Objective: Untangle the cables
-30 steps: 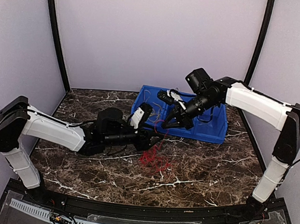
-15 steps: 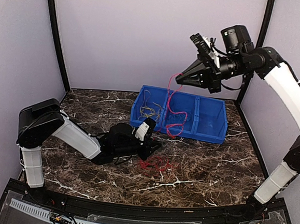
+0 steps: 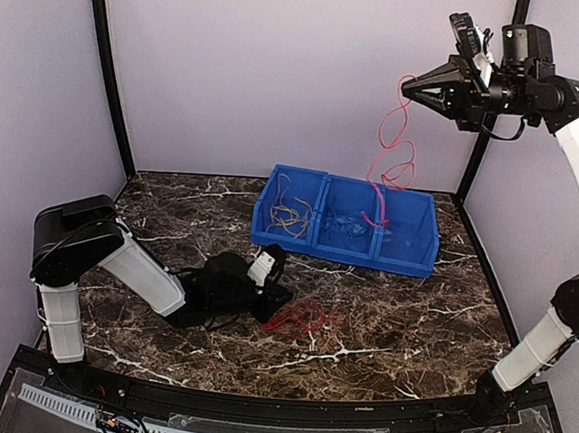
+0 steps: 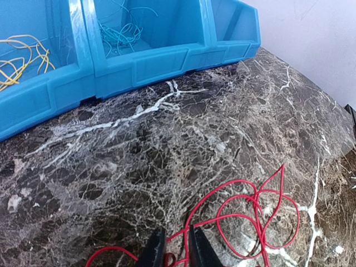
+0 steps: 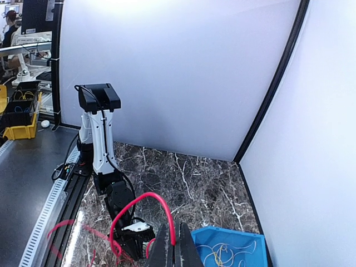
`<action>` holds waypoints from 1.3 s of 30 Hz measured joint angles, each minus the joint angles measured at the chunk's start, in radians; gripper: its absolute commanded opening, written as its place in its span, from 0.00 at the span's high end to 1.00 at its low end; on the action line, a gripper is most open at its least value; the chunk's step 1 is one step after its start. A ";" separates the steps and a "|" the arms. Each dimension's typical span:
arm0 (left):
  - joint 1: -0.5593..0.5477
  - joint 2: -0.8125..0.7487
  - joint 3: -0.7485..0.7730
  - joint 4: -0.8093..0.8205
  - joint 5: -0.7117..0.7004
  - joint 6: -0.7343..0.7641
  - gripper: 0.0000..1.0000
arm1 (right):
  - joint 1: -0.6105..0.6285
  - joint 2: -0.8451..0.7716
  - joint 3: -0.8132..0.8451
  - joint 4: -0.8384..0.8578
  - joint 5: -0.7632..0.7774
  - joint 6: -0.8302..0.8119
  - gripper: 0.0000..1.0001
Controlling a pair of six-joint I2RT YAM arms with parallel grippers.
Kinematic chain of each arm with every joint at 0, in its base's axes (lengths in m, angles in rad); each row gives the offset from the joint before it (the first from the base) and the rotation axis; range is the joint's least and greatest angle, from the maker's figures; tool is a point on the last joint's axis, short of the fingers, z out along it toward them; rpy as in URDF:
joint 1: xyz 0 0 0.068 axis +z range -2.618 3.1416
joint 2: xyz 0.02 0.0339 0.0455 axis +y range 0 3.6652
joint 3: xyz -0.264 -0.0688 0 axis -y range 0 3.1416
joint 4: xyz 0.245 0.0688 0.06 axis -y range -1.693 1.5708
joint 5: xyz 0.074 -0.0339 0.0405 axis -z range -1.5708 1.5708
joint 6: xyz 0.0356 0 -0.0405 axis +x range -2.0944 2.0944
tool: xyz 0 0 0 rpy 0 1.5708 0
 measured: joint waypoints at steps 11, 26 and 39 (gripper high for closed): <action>0.000 -0.167 0.011 -0.086 0.000 -0.011 0.64 | -0.056 -0.019 -0.371 0.181 0.104 0.086 1.00; 0.000 -0.283 0.072 -0.188 0.000 -0.029 0.54 | -0.211 -0.068 -0.626 0.406 0.276 0.167 1.00; 0.000 -0.285 0.077 -0.221 0.000 -0.031 0.54 | -0.348 0.011 -0.725 0.532 0.425 0.262 1.00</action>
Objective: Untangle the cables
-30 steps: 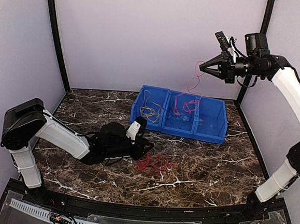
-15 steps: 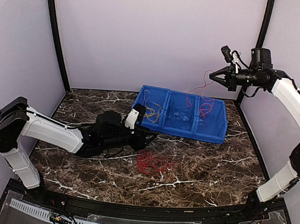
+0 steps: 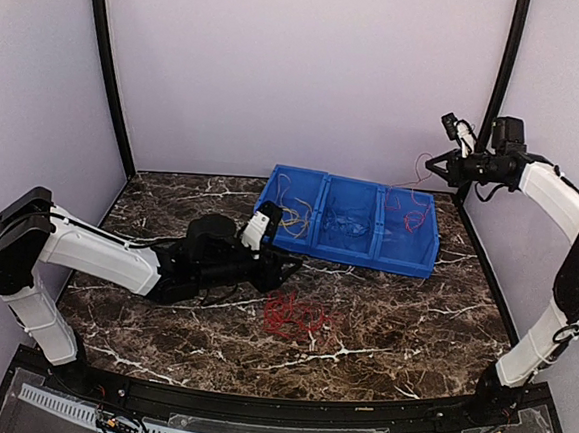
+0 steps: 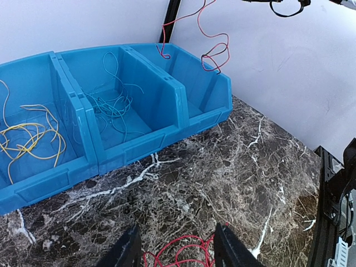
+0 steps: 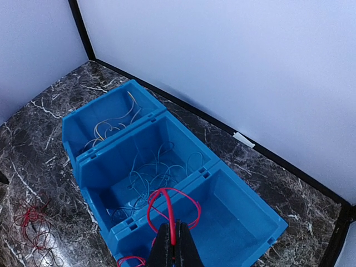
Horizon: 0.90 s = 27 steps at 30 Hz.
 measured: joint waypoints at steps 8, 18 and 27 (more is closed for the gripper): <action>0.000 0.000 0.024 -0.009 0.000 0.003 0.54 | -0.035 0.091 -0.048 0.047 0.118 0.050 1.00; 0.000 0.000 0.038 -0.032 -0.005 0.011 0.53 | -0.040 0.226 -0.047 0.014 0.109 0.089 0.65; 0.000 0.002 0.075 -0.082 -0.053 0.013 0.52 | -0.040 0.150 -0.049 -0.024 0.118 0.055 0.58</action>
